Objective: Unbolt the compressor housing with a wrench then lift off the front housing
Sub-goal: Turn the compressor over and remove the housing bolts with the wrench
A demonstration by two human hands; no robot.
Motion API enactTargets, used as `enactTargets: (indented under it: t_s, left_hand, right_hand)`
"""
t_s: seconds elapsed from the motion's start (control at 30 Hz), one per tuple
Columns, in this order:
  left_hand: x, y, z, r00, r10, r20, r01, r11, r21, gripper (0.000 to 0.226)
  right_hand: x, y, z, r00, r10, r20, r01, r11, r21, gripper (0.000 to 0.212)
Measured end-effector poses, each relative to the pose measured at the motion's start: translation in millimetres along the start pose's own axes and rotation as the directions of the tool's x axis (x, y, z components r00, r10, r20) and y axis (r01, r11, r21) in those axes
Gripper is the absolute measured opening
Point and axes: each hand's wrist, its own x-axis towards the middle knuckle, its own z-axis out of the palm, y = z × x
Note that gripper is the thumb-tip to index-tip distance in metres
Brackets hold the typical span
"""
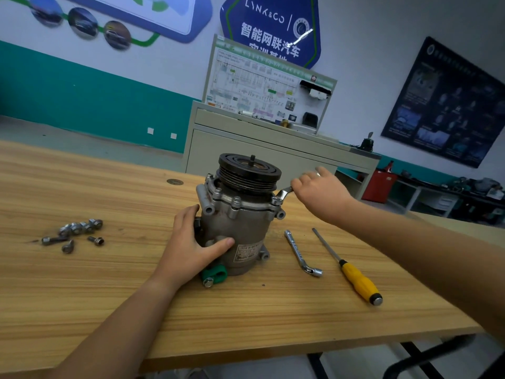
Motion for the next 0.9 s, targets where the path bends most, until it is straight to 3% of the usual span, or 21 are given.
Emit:
enactTargets:
  t_s: [0.2, 0.27, 0.33, 0.4, 0.47, 0.57, 0.67, 0.9]
  left_hand:
    - [-1, 0, 0, 1.0, -0.028, 0.005, 0.028, 1.0, -0.001, 0.096]
    - [-1, -1, -1, 0.999, -0.034, 0.011, 0.034, 0.999, 0.002, 0.097]
    - [-1, -1, 0, 0.999, -0.039, 0.016, 0.039, 0.999, 0.004, 0.097]
    - [-1, -1, 0, 0.999, -0.043, 0.014, 0.043, 0.999, 0.004, 0.096]
    - [-1, -1, 0, 0.999, -0.041, 0.008, 0.041, 0.999, 0.006, 0.097]
    - [-1, 0, 1, 0.999, -0.044, 0.011, 0.044, 0.999, 0.01, 0.097]
    - [-1, 0, 0, 0.999, -0.048, 0.013, 0.048, 0.999, 0.002, 0.098]
    - [-3, -1, 0, 0.999, -0.047, -0.01, 0.048, 0.998, 0.048, 0.104]
  right_hand:
    - [23, -3, 9, 0.991, 0.011, -0.132, -0.004, 0.998, 0.057, 0.038]
    - [13, 1, 9, 0.973, 0.143, -0.182, -0.107, 0.975, 0.194, 0.03]
    - [-4, 1, 4, 0.879, 0.406, -0.249, -0.255, 0.843, 0.473, 0.029]
    - [-27, -4, 3, 0.797, 0.547, -0.256, -0.249, 0.684, 0.685, 0.031]
    - [-51, -11, 4, 0.822, 0.514, -0.245, -0.245, 0.708, 0.662, 0.028]
    - [-70, -19, 4, 0.905, 0.419, -0.078, -0.322, 0.793, 0.517, 0.032]
    - [-74, -27, -2, 0.946, 0.316, 0.064, -0.304, 0.806, 0.507, 0.035]
    - [-64, -35, -26, 0.966, 0.223, 0.128, -0.256, 0.883, 0.392, 0.03]
